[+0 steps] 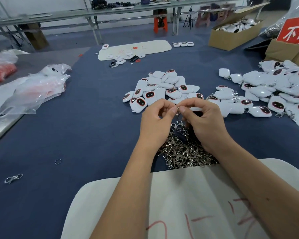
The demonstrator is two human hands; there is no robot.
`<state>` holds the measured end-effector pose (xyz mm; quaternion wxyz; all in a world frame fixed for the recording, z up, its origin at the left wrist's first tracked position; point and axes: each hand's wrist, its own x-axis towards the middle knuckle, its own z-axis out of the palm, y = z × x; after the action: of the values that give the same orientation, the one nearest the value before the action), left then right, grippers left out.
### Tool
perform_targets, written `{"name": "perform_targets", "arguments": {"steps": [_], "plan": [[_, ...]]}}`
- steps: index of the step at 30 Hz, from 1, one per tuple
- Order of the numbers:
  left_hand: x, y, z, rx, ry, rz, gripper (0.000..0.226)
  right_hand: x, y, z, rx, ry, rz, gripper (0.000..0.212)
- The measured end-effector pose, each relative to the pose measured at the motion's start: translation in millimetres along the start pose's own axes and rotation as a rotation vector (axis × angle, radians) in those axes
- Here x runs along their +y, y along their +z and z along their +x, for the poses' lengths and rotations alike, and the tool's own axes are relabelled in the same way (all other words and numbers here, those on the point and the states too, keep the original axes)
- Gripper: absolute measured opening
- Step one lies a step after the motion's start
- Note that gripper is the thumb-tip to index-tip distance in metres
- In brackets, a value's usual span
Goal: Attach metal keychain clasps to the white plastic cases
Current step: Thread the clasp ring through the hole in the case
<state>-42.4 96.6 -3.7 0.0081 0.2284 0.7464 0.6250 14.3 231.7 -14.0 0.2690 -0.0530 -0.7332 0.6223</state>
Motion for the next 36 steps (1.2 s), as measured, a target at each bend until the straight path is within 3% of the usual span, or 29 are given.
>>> {"name": "perform_targets", "arguments": {"steps": [23, 26, 30, 32, 36], "plan": [[-1, 4, -1, -0.012, 0.018, 0.028, 0.013, 7, -3, 2, 0.026, -0.028, 0.064, 0.014], [-2, 6, -2, 0.013, 0.05, 0.053, 0.013, 4, -2, 3, 0.024, 0.054, 0.187, 0.011], [-4, 5, -2, 0.03, 0.07, 0.088, 0.014, -6, -3, 9, 0.035, 0.335, 0.481, 0.044], [-4, 5, -2, 0.026, 0.077, 0.088, 0.014, -8, -5, 9, 0.003, 0.39, 0.536, 0.057], [-2, 5, -3, 0.022, 0.056, 0.064, 0.012, -9, -6, 8, -0.037, 0.415, 0.589, 0.058]]}}
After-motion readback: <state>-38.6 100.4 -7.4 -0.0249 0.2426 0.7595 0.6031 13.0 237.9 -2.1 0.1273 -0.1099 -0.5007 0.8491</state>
